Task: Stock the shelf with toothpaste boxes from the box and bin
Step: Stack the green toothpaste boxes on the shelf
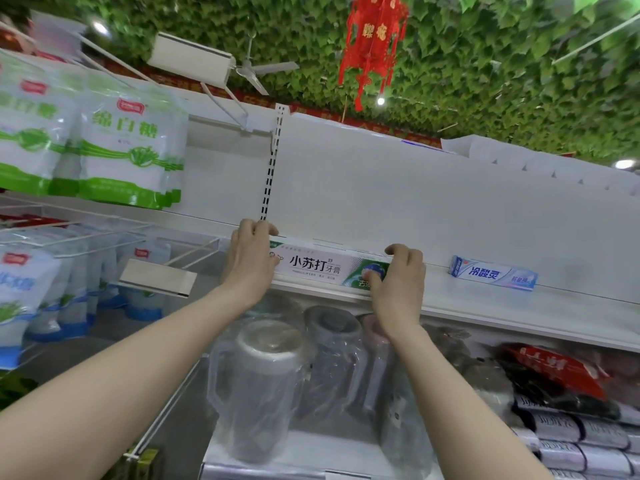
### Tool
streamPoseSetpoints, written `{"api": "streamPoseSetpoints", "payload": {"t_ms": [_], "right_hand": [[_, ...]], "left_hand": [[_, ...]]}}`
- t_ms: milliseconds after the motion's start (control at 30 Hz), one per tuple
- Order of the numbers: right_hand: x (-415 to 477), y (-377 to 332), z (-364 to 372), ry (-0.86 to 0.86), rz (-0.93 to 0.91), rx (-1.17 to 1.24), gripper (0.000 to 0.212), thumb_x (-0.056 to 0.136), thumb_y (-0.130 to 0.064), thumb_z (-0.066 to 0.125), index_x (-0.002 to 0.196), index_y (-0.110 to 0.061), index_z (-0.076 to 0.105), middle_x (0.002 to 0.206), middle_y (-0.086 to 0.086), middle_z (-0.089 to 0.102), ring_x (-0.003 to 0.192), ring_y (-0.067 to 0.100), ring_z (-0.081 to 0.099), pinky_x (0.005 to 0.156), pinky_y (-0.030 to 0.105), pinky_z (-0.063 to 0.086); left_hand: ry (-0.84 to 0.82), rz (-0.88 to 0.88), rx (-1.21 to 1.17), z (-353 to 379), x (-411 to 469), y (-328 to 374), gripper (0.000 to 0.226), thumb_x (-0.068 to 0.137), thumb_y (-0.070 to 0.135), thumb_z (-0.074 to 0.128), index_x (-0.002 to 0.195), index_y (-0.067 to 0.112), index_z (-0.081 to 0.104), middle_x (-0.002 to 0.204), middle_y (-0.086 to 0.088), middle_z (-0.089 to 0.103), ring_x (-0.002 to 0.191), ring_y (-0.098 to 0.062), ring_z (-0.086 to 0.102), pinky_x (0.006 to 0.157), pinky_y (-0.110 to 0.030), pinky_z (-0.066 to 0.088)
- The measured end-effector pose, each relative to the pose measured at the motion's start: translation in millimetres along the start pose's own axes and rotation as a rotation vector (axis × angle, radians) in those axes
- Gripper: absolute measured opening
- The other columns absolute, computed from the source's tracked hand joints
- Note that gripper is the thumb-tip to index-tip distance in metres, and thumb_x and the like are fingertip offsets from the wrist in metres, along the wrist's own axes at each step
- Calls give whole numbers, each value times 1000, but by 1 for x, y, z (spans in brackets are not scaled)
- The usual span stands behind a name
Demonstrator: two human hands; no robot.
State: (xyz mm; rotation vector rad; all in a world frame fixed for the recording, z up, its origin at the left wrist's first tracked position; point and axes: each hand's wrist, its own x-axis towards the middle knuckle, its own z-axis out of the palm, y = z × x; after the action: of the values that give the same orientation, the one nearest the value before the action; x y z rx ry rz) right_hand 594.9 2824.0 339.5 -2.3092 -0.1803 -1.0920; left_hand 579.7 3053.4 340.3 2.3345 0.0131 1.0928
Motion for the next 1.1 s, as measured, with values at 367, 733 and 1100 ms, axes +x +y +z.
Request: {"api": "streamPoseSetpoints", "payload": {"t_ms": [367,733,1100], "right_hand": [[-11,3,28,-127,-253,-212,22,98,-29,48,109,-16,61,106,7,59,98,29,49,80,41,43],[30,2,40,-344,-186,-178,33,101,-34,38,108,-14,63,110,9,59,105,33,53,85,39,43],[73,5,73,-579,-156,-198,37,102,-33,31,110,-18,64,119,12,55,111,33,54,91,37,42]], "left_hand": [[-143,238,190,1,-15,3,20,95,31,55,107,25,71,109,2,63,106,-24,56,84,-38,48],[-290,170,258,19,13,6,31,99,31,46,118,21,68,120,-4,61,113,-26,55,92,-34,41],[-460,-11,312,45,58,0,36,98,32,41,116,9,62,129,-11,56,118,-31,52,93,-36,42]]}}
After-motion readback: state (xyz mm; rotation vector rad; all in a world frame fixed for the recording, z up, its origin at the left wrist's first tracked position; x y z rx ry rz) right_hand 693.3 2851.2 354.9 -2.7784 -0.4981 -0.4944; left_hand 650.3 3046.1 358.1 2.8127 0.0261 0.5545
